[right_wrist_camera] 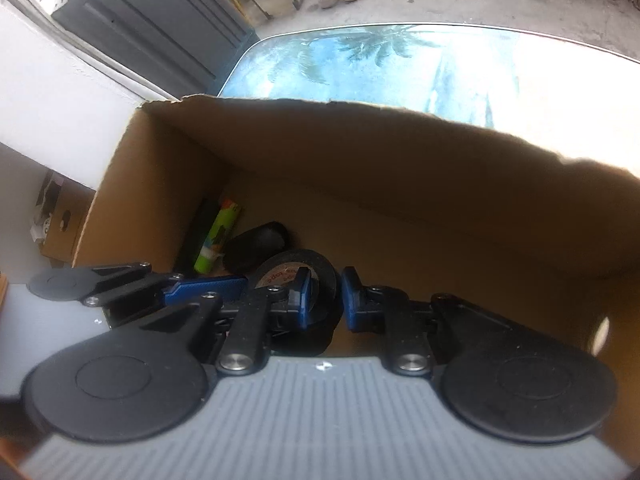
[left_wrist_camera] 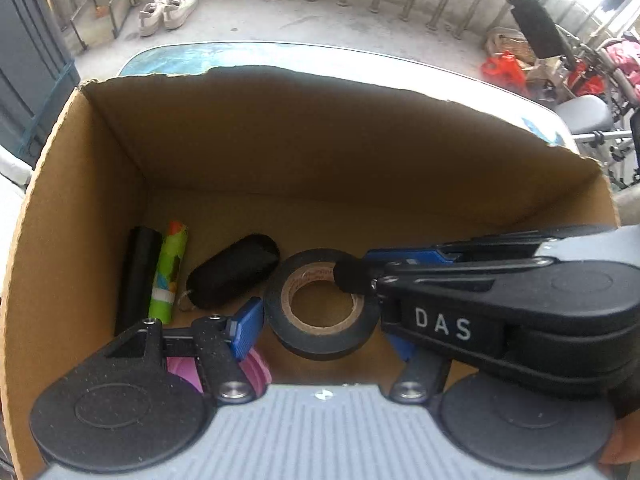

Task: Organize rigid objects
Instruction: 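Carry the black tape roll into the box and open the right gripper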

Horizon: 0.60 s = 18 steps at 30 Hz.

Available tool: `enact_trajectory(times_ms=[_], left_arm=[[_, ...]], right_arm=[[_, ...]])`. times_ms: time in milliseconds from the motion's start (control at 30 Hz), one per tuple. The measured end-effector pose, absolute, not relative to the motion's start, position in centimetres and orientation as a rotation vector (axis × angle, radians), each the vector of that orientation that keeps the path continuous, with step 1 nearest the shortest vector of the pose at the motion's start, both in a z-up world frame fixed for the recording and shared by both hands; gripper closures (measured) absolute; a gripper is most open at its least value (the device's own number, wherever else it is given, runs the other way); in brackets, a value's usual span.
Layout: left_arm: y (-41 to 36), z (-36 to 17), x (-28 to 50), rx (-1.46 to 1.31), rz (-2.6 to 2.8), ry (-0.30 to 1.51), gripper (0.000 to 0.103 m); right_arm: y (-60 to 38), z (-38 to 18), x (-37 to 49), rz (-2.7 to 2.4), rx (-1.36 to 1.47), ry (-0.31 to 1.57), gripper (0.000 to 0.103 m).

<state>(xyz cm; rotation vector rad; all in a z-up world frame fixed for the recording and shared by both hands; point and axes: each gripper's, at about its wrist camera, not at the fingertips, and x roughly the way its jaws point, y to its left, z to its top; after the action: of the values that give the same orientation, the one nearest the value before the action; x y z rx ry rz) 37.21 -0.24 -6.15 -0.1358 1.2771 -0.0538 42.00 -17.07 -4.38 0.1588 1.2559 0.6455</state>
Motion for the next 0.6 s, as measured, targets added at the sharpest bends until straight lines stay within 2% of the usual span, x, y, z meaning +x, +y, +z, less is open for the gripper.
enact_trajectory(times_ms=[333,467,600], left_arm=[[0.7,-6.5,37.2,-0.161,-0.034,1.286,0.036],[0.7,-4.5,36.1,-0.17,-0.028,1.237,0.031],[0.4,-1.4,33.3,-0.168,-0.058,1.173,0.031]], right_arm=[[-16.3,-4.6,42.2,0.64,0.172,1.198,0.085],[-16.4,-2.9,41.5,0.638,0.19,1.142,0.082],[-18.0,0.5,39.7,0.628,0.229,1.044,0.075]])
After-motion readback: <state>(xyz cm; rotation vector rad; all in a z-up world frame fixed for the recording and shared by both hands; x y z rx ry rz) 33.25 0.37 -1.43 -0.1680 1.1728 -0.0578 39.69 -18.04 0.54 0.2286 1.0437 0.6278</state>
